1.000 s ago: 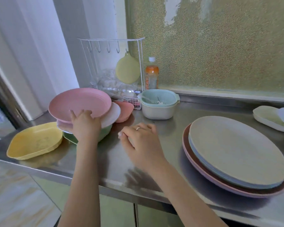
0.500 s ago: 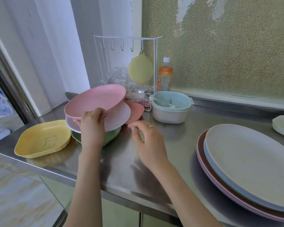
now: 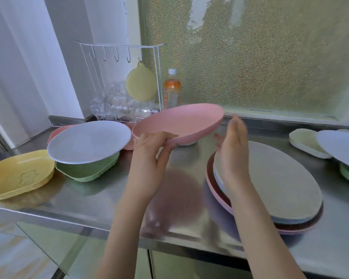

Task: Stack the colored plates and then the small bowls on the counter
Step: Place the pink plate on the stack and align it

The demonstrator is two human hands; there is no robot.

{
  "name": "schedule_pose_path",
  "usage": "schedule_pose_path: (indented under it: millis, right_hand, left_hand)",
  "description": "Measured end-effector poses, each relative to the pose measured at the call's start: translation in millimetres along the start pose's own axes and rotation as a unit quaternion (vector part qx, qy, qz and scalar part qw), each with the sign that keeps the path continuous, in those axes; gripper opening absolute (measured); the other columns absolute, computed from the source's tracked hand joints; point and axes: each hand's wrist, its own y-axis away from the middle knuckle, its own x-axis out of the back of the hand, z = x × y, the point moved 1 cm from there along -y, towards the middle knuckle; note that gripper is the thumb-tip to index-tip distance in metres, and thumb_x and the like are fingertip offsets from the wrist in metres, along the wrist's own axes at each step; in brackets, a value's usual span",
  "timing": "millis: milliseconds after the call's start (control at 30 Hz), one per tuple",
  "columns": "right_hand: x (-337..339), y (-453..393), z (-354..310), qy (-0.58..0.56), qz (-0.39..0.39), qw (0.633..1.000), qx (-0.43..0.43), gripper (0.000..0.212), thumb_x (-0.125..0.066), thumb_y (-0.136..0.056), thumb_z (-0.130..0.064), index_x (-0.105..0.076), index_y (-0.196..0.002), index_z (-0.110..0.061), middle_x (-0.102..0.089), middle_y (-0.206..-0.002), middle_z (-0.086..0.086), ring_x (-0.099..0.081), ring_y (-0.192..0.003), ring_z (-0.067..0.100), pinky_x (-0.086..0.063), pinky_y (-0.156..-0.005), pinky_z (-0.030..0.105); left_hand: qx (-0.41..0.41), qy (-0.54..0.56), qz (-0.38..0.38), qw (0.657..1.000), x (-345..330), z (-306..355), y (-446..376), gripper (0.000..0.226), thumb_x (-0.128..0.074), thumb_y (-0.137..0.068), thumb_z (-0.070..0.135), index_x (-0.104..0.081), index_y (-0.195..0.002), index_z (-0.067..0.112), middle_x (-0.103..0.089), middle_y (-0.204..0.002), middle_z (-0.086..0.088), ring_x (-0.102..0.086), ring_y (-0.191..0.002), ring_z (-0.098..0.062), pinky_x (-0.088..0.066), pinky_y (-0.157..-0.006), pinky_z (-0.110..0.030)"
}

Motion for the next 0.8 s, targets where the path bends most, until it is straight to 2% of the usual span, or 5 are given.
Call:
schedule_pose_path:
  millis: [133,267,433,667,800]
  right_hand:
    - [60.6,-17.4,-6.7,-0.029,0.068,0.995,-0.07,0.036,-0.038,-0.092,-0.05,-0.048,-0.118,-0.027,-0.06,-0.115,-0.005,-0.058,-0.111,0.02,-0.045,-0.094,0.034]
    - [116.4,-19.1,4.8,0.083,0.107,0.985,-0.11,0.062,-0.049,-0.062,-0.038,-0.051,-0.123,-0.03,-0.054,-0.132,-0.003,-0.049,-0.123,0.021,-0.04,-0.104,0.047]
    - [161.4,0.4,-2.5,0.217,0.113,0.966,-0.088,0.06,-0.046,-0.078,-0.004,-0.045,-0.137,-0.014,-0.049,-0.14,0.001,-0.045,-0.128,0.019,-0.036,-0.107,0.043]
    - [183.5,11.9,10.4,0.331,0.121,0.935,-0.041,0.047,-0.045,-0.081,-0.003,-0.06,-0.123,-0.018,-0.061,-0.125,0.001,-0.052,-0.115,0.02,-0.04,-0.093,0.03]
    - [188.1,16.5,17.0,0.329,0.138,0.933,-0.043,0.041,-0.046,-0.083,-0.003,-0.06,-0.118,-0.018,-0.064,-0.119,0.001,-0.055,-0.11,0.02,-0.042,-0.089,0.033]
  left_hand:
    - [-0.056,0.005,-0.072,0.996,-37.0,28.1,8.5,0.025,-0.047,-0.09,0.029,-0.069,-0.097,0.018,-0.07,-0.097,0.009,-0.056,-0.091,-0.018,-0.045,-0.084,-0.044]
    - [-0.095,0.013,-0.122,0.988,-68.9,49.9,20.5,0.028,-0.046,-0.089,0.031,-0.069,-0.098,0.018,-0.07,-0.095,0.008,-0.053,-0.091,-0.016,-0.046,-0.086,-0.049]
    - [-0.157,-0.01,-0.157,0.975,-95.9,62.4,32.9,0.028,-0.046,-0.088,0.03,-0.07,-0.095,0.017,-0.071,-0.09,0.009,-0.05,-0.087,-0.013,-0.044,-0.085,-0.052]
    - [-0.193,-0.027,-0.172,0.966,-109.0,63.8,49.5,0.011,-0.049,-0.088,0.024,-0.054,-0.095,0.031,-0.068,-0.09,0.014,-0.05,-0.09,-0.013,-0.041,-0.089,-0.06]
    - [-0.158,-0.002,-0.193,0.968,-106.1,56.4,56.4,0.01,-0.057,-0.083,0.032,-0.066,-0.085,0.03,-0.063,-0.081,0.023,-0.054,-0.087,-0.007,-0.046,-0.087,-0.051]
